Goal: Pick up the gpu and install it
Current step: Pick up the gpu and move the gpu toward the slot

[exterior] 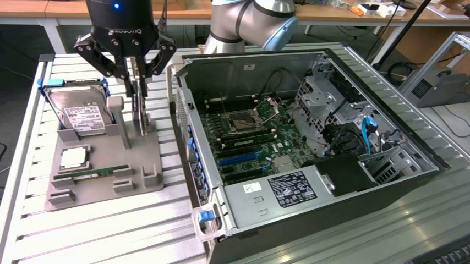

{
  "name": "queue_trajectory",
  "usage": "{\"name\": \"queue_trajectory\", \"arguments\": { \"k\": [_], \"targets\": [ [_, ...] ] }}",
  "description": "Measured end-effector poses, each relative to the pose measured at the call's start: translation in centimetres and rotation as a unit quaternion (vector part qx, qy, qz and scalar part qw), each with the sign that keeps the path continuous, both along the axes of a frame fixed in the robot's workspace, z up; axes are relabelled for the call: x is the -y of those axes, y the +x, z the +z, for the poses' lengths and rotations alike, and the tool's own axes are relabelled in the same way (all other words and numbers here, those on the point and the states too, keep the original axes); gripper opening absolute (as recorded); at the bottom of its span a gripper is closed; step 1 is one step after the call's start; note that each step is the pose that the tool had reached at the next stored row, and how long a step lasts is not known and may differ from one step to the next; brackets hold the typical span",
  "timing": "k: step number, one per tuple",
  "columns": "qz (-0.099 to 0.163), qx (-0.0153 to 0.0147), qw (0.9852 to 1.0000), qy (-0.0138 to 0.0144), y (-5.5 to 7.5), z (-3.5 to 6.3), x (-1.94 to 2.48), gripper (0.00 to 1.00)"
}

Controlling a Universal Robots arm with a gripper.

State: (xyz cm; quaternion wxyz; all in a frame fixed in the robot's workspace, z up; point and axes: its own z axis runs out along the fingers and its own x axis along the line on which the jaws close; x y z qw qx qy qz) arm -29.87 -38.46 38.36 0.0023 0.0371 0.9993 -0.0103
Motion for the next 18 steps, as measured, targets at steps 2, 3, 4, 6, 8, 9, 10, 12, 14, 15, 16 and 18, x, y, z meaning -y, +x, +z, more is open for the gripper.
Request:
{"name": "queue_trajectory", "arguments": {
  "k": [2,3,4,6,8,9,10,12,14,15,16,18],
  "targets": [
    [0.000,0.0001,1.0000,0.0001,0.0,0.05,0.00,0.27],
    [0.000,0.0000,1.0000,0.0001,0.0,0.08,0.00,0.27],
    [0.000,0.0000,1.0000,0.0001,0.0,0.12,0.00,0.27],
    [0.000,0.0001,1.0000,0.0002,0.0,0.17,0.00,0.27],
    [0.000,0.0001,1.0000,0.0003,0.0,0.25,0.00,0.27],
    [0.000,0.0000,1.0000,0.0003,0.0,0.30,0.00,0.27],
    [0.000,0.0000,1.0000,0.0004,0.0,0.35,0.00,0.27],
    [0.000,0.0000,1.0000,0.0006,0.0,0.55,0.00,0.27],
    [0.000,0.0001,1.0000,0.0007,0.0,0.84,0.00,0.27],
    [0.000,0.0001,1.0000,0.0010,0.0,1.08,0.00,0.27],
    [0.000,0.0000,1.0000,0.0014,0.0,1.26,0.00,0.27],
    [0.000,0.0001,1.0000,0.0028,0.0,1.72,0.01,0.27]
  ]
}}
